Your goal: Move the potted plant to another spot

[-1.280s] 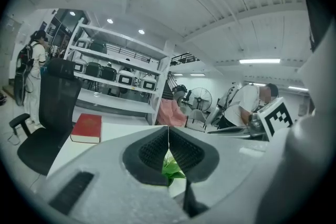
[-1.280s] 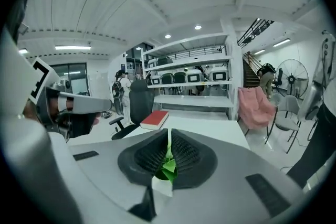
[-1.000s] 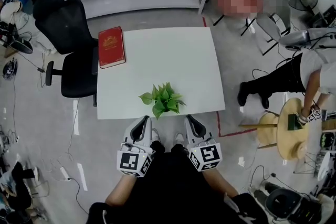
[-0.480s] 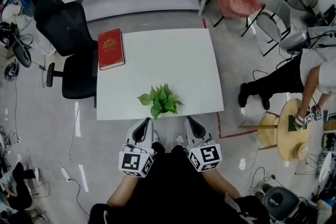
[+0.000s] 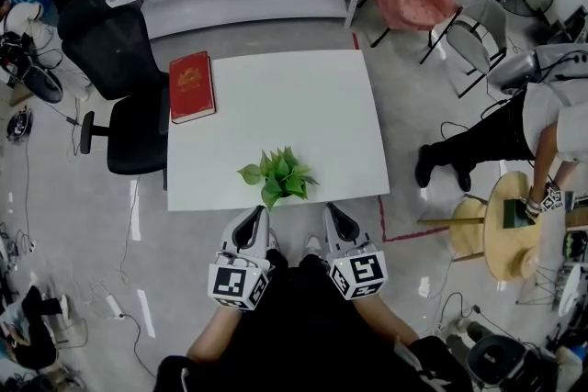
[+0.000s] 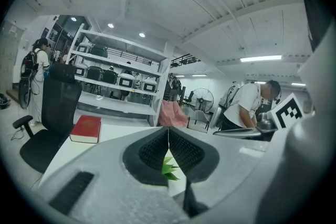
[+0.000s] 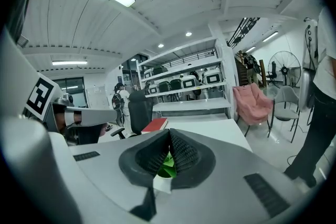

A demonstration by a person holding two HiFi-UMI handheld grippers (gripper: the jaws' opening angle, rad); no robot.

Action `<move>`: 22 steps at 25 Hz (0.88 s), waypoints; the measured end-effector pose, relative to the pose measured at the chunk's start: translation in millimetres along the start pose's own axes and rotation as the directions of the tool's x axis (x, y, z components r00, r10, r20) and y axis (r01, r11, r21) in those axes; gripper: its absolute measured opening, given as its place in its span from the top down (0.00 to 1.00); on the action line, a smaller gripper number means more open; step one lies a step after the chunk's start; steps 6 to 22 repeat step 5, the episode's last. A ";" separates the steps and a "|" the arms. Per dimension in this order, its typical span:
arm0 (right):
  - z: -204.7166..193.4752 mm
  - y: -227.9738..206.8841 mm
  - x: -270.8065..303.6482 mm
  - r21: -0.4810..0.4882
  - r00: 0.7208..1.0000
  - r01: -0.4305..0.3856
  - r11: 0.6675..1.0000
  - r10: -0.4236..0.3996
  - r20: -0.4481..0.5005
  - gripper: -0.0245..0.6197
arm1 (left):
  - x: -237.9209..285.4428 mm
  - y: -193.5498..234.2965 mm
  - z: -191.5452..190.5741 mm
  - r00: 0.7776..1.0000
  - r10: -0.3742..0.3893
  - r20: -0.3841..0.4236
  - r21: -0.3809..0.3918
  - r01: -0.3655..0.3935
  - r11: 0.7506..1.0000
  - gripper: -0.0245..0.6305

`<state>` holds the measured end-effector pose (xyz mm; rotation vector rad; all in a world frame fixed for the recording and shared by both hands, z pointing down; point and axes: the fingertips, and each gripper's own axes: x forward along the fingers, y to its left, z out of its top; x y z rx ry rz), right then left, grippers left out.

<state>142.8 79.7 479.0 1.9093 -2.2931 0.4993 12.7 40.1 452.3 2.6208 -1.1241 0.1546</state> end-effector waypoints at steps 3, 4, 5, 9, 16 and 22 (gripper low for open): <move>-1.9 1.6 -0.7 -0.003 1.000 -0.002 1.000 0.002 -0.001 0.94 | -1.6 -0.5 -1.6 1.000 0.001 -0.002 -0.004 -0.001 1.000 0.94; -2.7 1.7 -1.1 -0.004 1.000 -0.003 1.000 0.003 -0.002 0.94 | -2.0 -0.7 -2.4 1.000 0.001 -0.004 -0.003 -0.001 1.000 0.94; -3.5 1.8 -1.4 -0.004 1.000 -0.003 1.000 0.003 -0.003 0.94 | -2.4 -1.0 -3.1 1.000 0.000 -0.005 -0.003 0.000 1.000 0.94; -3.5 1.8 -1.4 -0.004 1.000 -0.003 1.000 0.003 -0.003 0.94 | -2.4 -1.0 -3.1 1.000 0.000 -0.005 -0.003 0.000 1.000 0.94; -3.5 1.8 -1.4 -0.004 1.000 -0.003 1.000 0.003 -0.003 0.94 | -2.4 -1.0 -3.1 1.000 0.000 -0.005 -0.003 0.000 1.000 0.94; -3.5 1.8 -1.4 -0.004 1.000 -0.003 1.000 0.003 -0.003 0.94 | -2.4 -1.0 -3.1 1.000 0.000 -0.005 -0.003 0.000 1.000 0.94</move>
